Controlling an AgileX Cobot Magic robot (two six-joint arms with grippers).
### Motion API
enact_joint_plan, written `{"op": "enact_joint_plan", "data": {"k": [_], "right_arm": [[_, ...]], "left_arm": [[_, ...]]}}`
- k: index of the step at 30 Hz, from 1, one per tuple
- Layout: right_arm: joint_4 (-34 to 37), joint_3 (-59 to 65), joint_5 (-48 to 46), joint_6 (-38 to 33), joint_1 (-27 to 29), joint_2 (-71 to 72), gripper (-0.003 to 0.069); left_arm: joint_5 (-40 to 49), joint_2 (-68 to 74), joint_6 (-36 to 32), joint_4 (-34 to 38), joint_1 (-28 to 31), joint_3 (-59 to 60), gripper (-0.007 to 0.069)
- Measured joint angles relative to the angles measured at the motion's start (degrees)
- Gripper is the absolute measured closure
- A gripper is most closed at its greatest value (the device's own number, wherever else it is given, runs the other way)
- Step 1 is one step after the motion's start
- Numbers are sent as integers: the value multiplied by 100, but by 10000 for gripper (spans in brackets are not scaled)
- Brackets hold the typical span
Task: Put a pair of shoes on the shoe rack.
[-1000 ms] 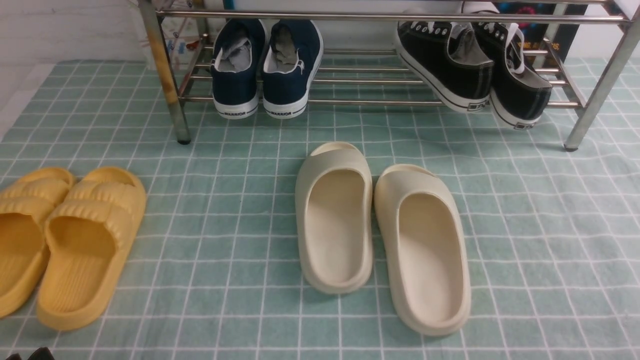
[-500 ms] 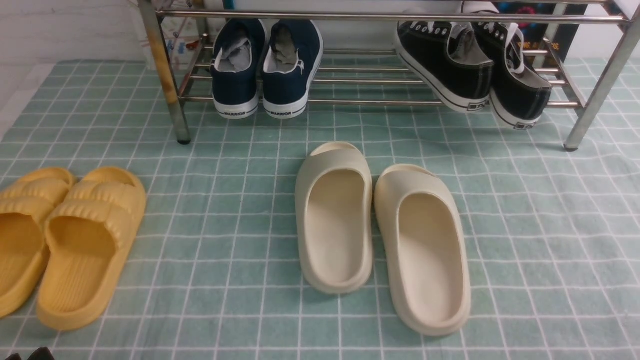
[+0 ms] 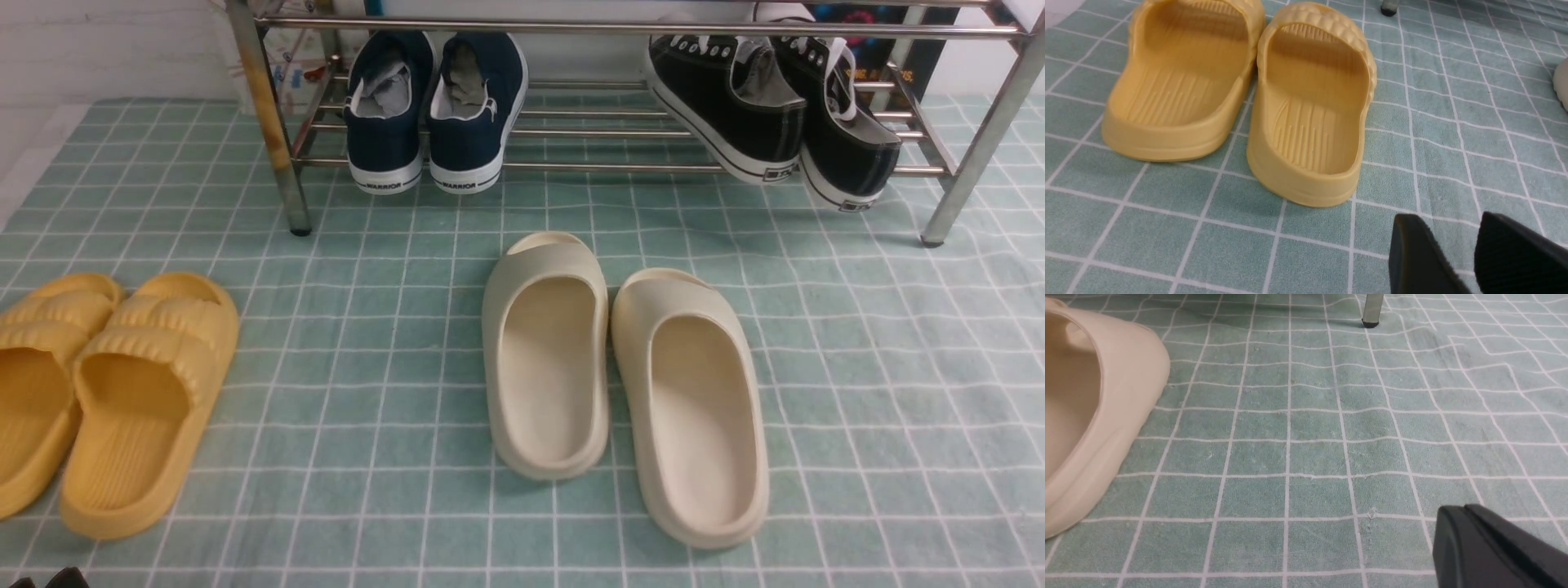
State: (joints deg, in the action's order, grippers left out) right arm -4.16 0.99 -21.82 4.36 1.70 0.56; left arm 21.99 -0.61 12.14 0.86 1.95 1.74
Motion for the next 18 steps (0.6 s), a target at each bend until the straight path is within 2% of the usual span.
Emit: {"op": "enact_joint_plan", "data": {"k": [18], "right_arm": [[0,0,0,0,0,0,632]], "left_arm": [[0,0,0,0,0,0,387]]}}
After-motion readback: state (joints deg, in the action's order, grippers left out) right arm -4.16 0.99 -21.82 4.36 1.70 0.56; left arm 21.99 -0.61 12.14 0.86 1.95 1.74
